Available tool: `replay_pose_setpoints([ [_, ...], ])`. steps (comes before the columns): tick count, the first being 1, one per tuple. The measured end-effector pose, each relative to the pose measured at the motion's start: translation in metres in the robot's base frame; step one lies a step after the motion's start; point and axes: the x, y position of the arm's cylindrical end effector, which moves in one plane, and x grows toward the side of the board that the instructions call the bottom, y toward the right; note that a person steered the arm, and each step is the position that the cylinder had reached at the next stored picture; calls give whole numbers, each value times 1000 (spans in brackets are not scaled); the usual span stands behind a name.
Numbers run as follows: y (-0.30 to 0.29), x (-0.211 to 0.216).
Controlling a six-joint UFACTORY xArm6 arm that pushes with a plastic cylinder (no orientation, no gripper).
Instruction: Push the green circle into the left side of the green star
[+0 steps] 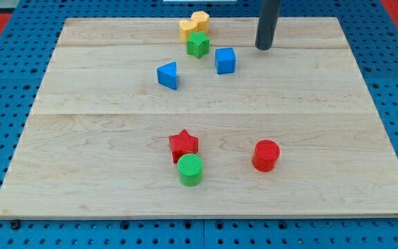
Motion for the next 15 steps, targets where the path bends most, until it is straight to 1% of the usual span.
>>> replay_pose_setpoints([
  [1, -27, -8],
  [2, -46, 4],
  [3, -68, 49],
  [4, -79, 74],
  [5, -130, 109],
  [6, -157, 124],
  [7, -175, 118],
  [8, -183, 120],
  [9, -111, 186],
  [10, -120, 238],
  [11, -83, 258],
  [12, -86, 298],
  [13, -110, 317],
  [14, -224, 232],
  [15, -272, 235],
])
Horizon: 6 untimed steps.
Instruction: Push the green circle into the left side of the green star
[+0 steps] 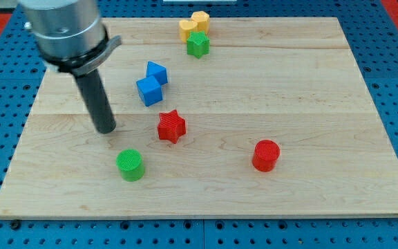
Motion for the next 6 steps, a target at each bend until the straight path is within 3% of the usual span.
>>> replay_pose_setpoints([
  [2, 117, 24],
  [3, 111, 81],
  [5, -42, 3],
  [6, -42, 53],
])
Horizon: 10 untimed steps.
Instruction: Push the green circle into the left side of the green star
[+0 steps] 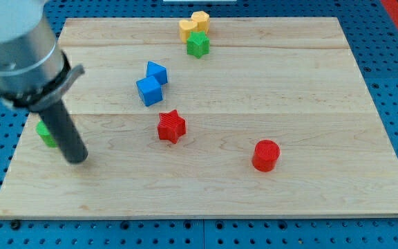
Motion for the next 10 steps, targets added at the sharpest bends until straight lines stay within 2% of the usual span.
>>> replay_pose_setpoints([
  [1, -51, -8],
  [3, -53, -100],
  [4, -43, -150],
  [6, 28, -219],
  [7, 5, -246],
  [8, 45, -249],
  [9, 107, -252],
  [10, 98, -225],
])
